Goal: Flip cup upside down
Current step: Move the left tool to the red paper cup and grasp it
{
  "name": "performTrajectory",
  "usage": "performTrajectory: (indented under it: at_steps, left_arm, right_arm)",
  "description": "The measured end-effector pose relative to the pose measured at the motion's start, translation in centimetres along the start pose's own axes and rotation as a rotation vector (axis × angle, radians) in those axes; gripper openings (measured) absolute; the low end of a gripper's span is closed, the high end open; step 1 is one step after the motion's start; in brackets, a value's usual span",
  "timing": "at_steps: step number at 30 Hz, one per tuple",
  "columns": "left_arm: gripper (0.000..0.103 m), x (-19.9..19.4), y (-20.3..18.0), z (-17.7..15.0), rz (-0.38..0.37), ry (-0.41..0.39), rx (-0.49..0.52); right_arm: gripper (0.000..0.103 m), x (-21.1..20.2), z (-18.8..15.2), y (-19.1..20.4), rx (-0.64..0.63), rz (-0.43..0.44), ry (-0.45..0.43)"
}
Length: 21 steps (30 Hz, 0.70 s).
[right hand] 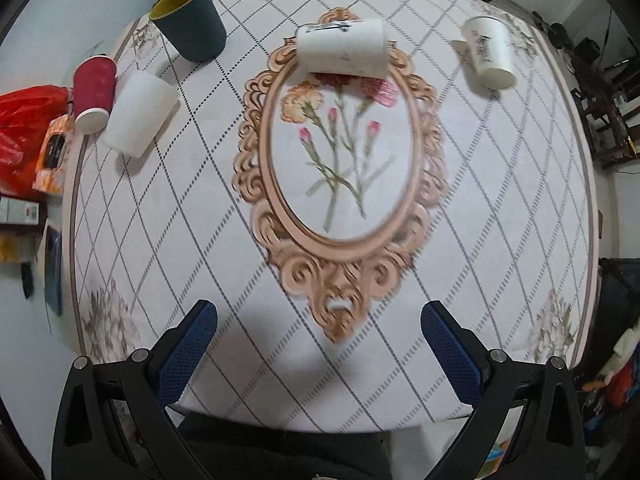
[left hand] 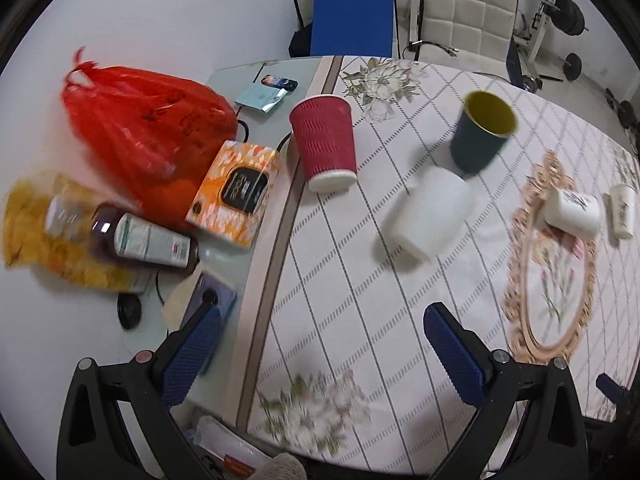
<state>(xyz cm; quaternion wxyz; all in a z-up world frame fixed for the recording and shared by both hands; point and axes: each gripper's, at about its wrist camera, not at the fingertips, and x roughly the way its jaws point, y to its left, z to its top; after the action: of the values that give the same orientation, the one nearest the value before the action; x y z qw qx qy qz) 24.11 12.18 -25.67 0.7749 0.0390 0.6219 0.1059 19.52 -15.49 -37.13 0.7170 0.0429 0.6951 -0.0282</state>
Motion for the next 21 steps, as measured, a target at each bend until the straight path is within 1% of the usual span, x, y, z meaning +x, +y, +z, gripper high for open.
performTrajectory:
  at_steps: [2, 4, 7, 9, 12, 17, 19, 21]
  left_arm:
    - [0.103, 1.6, 0.5, 1.8, -0.007, 0.017, 0.001]
    - [0.103, 3.5, 1.3, 4.1, -0.023, 0.042, -0.010]
    - [0.103, 5.8, 2.3, 6.7, -0.053, 0.081, -0.035]
    - [0.103, 7.4, 3.0, 8.7, -0.083, 0.108, -0.058]
    - [0.103, 9.5, 3.6, 11.4, -0.105, 0.130, -0.075]
    - [0.103, 13.2, 3.2, 14.8, -0.129, 0.185, -0.069]
    - [0.096, 14.6, 2.7, 15.7, -0.130, 0.208, -0.049]
    - [0.096, 15.9, 2.2, 16.4, -0.116, 0.228, -0.028]
  right_arm:
    - [0.103, 0.8, 1.4, 1.1, 0.002, -0.007, 0.016]
    - [0.103, 1.5, 3.1, 2.1, 0.002, -0.011, 0.026]
    - [0.103, 2.4, 5.2, 3.4, 0.003, -0.021, 0.039]
    - [0.103, 3.0, 6.9, 4.2, 0.011, -0.027, 0.044]
    - [0.103, 3.5, 8.9, 5.1, 0.028, -0.032, 0.042]
    - [0.103, 4.0, 11.8, 6.3, 0.047, -0.044, 0.037]
    - [0.103, 4.2, 12.6, 6.5, 0.052, -0.048, 0.037]
    - [0.103, 4.4, 13.1, 6.8, 0.051, -0.054, 0.037]
